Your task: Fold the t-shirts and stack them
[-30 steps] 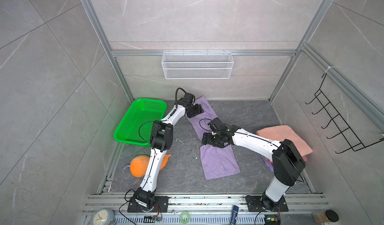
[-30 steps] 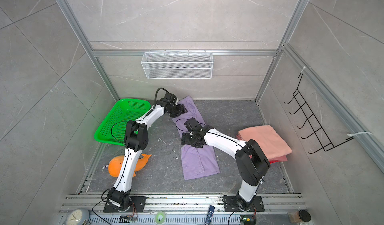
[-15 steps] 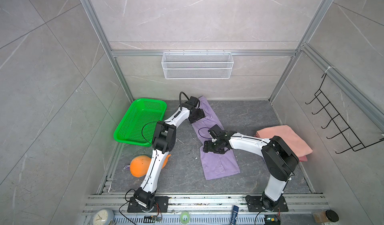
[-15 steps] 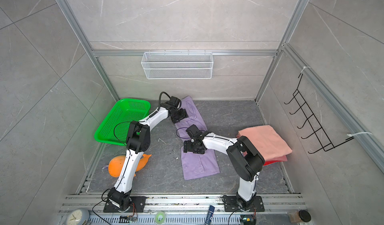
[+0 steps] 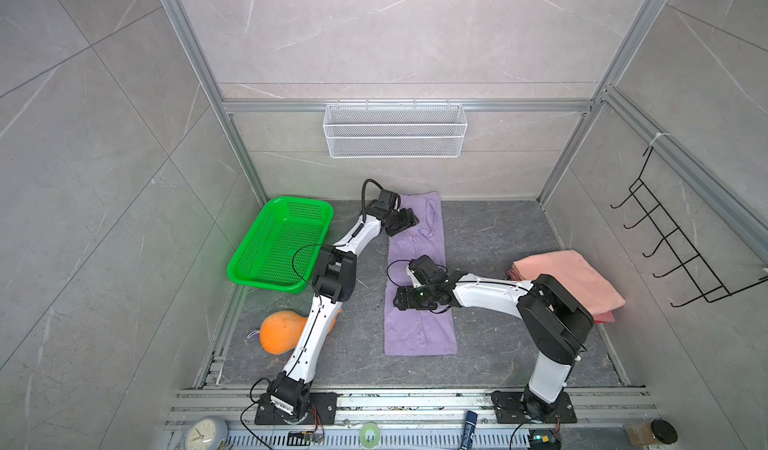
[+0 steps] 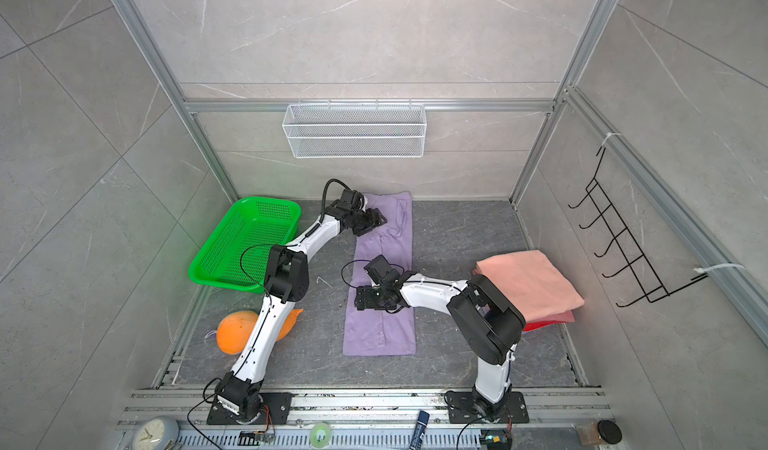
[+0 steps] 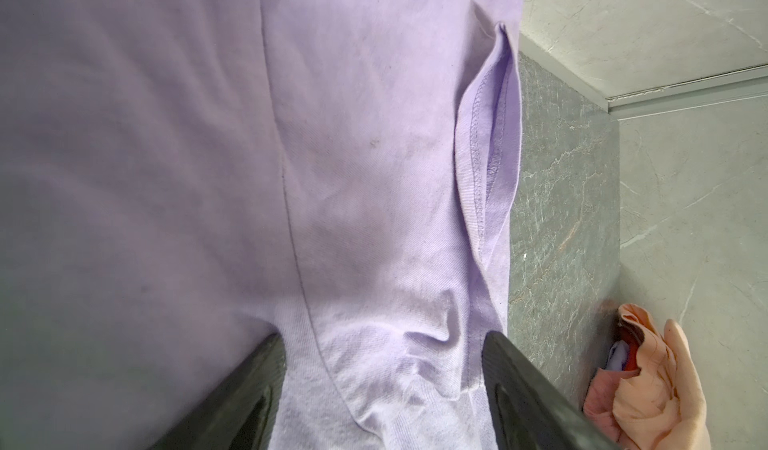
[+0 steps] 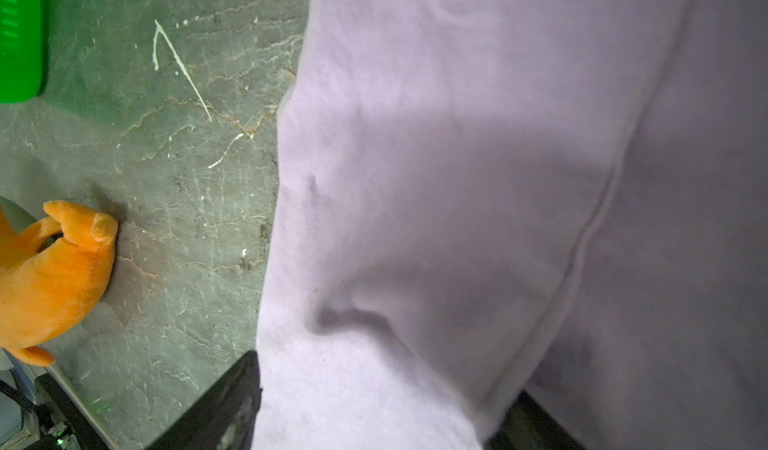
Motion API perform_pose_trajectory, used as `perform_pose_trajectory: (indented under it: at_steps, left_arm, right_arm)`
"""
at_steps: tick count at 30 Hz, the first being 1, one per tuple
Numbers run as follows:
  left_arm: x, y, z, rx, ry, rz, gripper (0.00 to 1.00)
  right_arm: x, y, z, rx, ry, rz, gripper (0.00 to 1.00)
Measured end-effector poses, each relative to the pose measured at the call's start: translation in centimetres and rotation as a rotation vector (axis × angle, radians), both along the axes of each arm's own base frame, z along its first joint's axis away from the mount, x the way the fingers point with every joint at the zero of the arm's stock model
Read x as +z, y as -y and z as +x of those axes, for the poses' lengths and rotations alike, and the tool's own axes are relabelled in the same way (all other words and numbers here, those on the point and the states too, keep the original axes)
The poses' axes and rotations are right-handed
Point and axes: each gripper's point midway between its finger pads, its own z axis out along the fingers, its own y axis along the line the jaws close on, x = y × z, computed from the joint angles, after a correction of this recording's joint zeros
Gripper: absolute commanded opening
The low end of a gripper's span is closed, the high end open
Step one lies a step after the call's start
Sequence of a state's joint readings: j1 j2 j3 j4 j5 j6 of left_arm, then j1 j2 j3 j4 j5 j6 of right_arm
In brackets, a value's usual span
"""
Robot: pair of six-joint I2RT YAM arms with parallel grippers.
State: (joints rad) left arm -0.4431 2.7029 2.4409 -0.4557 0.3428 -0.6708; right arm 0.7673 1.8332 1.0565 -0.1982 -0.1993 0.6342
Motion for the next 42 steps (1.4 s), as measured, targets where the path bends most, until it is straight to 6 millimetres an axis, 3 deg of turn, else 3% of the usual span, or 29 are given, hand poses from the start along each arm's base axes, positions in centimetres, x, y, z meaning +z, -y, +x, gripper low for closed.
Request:
perform_pose_trajectory:
  at_steps: [9,16,18,21,26,29,32,35,39,42]
  left_arm:
    - [-0.2,-0.2,0.3,0.044,0.024,0.052,0.77]
    - [0.2,-0.9,-0.4,0.077,0.019,0.097,0.77]
    - [0.2,-1.7,-1.9,0.089,-0.005,0.139,0.78]
    - [1.1,-3.1,-4.6,0.095,-0.037,0.192,0.78]
    - [6.9,-5.1,-9.8,0.08,-0.039,0.2,0.78]
    - [10.7,-6.2,-13.9,0.06,-0.025,0.181,0.78]
    - [12.0,-7.3,-19.1,0.028,-0.05,0.17,0.77]
    - [10.3,-8.3,-25.1,-0.005,-0.137,0.176,0.74]
    - [5.1,-9.8,-33.7,-0.038,-0.32,0.227,0.67]
    - [1.9,-11.2,-38.6,-0.051,-0.432,0.238,0.62]
  right_arm:
    - [0.1,0.6,-0.8,0.044,0.042,0.015,0.81]
    - [0.7,2.3,-3.2,0.086,-0.025,-0.049,0.83]
    - [1.8,3.3,-3.9,0.093,-0.034,-0.085,0.83]
    - [5.5,4.3,-3.8,0.082,0.024,-0.094,0.83]
    - [12.7,7.5,-2.9,-0.026,0.173,-0.118,0.88]
    - [14.0,10.9,-2.7,-0.125,0.187,-0.135,0.89]
    - [13.3,13.8,-2.9,-0.206,0.157,-0.142,0.89]
    - [11.4,15.0,-3.9,-0.233,0.087,-0.149,0.85]
    - [8.7,15.2,-6.0,-0.247,-0.032,-0.138,0.8]
    - [6.3,15.7,-8.1,-0.28,-0.128,-0.132,0.77]
